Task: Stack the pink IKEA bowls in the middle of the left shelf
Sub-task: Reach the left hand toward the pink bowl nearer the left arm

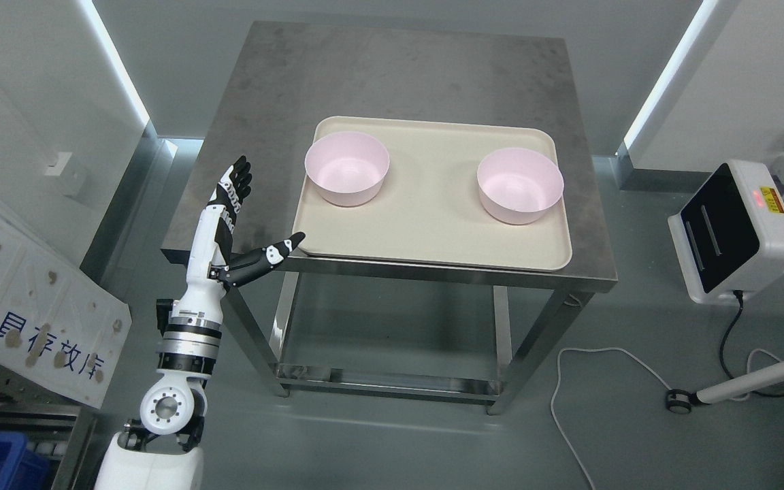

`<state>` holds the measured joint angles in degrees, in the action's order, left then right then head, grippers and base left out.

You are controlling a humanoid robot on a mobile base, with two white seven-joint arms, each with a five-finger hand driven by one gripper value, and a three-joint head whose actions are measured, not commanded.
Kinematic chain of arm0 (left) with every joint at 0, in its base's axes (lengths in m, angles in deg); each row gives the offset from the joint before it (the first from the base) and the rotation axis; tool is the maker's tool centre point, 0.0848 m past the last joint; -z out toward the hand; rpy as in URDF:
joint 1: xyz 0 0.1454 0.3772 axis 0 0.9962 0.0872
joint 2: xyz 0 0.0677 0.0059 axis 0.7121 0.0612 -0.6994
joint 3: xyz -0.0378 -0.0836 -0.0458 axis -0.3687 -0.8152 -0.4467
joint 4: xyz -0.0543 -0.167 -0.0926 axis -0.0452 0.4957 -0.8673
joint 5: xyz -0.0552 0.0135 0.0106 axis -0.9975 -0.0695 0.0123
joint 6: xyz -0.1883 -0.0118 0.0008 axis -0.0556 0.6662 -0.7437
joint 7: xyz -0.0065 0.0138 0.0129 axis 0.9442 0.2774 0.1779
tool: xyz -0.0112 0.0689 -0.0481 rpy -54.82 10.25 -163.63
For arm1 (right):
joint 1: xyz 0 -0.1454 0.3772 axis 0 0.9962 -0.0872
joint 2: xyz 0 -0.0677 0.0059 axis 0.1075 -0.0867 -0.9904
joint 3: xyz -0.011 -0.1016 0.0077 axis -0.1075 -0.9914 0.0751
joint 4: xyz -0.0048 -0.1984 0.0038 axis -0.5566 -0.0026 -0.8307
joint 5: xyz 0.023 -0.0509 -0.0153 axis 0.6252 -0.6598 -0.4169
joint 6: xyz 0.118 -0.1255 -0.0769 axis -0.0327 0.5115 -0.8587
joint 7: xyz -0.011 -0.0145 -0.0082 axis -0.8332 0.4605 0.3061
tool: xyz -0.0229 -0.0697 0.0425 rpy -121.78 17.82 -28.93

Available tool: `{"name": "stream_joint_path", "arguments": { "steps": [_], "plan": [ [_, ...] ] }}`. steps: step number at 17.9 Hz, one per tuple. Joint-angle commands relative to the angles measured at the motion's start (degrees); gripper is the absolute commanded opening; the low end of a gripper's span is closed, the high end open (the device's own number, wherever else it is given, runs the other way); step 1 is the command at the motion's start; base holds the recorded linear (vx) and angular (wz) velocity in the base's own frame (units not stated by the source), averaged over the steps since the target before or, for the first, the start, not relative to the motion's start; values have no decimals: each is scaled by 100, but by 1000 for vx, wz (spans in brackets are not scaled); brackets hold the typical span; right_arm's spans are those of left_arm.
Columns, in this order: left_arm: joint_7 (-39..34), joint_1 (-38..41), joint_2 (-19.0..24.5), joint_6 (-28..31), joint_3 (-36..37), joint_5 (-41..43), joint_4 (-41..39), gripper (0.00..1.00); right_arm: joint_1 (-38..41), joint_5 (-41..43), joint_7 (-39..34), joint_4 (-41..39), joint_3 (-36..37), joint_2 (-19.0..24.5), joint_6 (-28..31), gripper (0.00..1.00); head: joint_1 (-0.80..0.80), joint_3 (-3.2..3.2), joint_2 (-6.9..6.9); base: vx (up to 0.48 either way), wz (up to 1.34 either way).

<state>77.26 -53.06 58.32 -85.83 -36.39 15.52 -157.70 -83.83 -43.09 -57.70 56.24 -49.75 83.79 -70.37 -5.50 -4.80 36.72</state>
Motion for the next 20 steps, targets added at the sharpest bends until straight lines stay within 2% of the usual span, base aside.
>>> {"name": "stream_joint_path", "arguments": {
  "steps": [1,5,9,11,13,16,18,20],
  "plan": [
    [-3,3,100,1,111,-8,27,100,167,0,-1,-193,62,-100,6,100,0,0,0,0,0],
    [50,-137,100,-8,111,-8,27,100,167,0,-1,-193,62,-100,15,100,0,0,0,0,0],
    [50,-927,100,220,102,1,53,100,167,0,-1,-193,62,-100,15,100,0,0,0,0,0],
    [137,-1392,122,273,111,9,359,100,167,0,-1,-193,70,-100,6,100,0,0,0,0,0],
    [810,-2190,700,308,233,96,938,100,167,0,-1,-193,62,-100,6,100,0,0,0,0,0],
    [2024,-3193,1483,510,690,816,1739,100,167,0,-1,-193,70,-100,6,100,0,0,0,0,0],
    [2806,-3792,1730,546,901,1142,2266,100,167,0,-1,-193,62,-100,6,100,0,0,0,0,0],
    [3536,-4092,1793,546,1121,1476,2680,100,167,0,-1,-193,70,-100,6,100,0,0,0,0,0]
  ]
}}
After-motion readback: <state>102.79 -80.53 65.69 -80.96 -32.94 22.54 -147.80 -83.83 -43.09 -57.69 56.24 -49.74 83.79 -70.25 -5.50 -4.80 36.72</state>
